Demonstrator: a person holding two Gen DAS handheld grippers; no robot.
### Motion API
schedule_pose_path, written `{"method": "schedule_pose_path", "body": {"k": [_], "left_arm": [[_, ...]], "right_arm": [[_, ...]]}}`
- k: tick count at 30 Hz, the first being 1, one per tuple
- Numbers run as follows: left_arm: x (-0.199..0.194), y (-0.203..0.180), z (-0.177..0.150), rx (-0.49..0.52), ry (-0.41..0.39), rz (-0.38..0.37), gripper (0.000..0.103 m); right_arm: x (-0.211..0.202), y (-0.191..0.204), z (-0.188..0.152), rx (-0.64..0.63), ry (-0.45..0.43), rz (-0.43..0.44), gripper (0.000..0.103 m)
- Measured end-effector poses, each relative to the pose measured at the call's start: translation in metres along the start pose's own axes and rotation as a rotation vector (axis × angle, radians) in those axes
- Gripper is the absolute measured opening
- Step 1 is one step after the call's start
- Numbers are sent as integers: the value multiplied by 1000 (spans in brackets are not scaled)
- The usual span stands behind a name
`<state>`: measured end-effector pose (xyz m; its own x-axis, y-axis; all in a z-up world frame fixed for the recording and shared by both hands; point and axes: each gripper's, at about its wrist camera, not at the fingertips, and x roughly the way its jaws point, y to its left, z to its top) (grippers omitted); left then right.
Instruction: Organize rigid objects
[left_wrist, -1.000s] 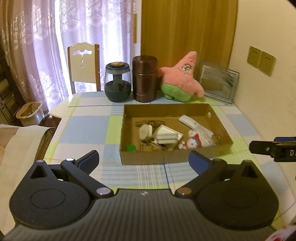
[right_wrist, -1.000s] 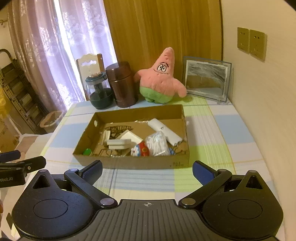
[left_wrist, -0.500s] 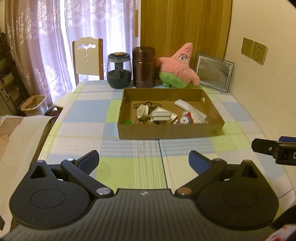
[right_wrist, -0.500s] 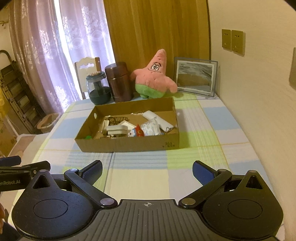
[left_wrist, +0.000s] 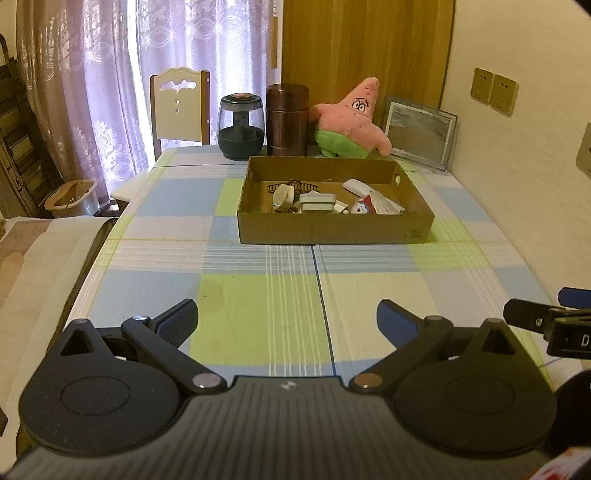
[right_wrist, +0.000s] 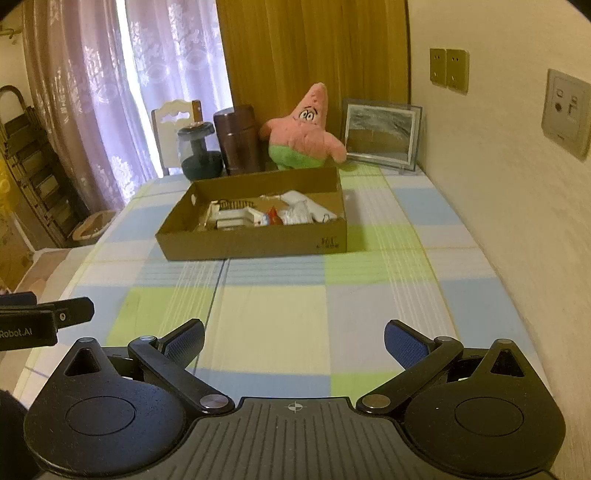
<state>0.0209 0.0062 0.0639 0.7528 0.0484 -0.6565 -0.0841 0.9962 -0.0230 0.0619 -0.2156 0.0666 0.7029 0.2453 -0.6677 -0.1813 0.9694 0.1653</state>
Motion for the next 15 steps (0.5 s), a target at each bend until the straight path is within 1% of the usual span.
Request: {"method": "schedule_pose_path", "body": {"k": [5, 15], "left_arm": [[-10, -6, -13, 18, 15, -26, 101], [-30, -15, -36, 28, 36, -34, 101]], "right_arm": [[-11, -2, -14, 12, 16, 8, 101], [-31, 0, -29, 16, 13, 9, 101]]}}
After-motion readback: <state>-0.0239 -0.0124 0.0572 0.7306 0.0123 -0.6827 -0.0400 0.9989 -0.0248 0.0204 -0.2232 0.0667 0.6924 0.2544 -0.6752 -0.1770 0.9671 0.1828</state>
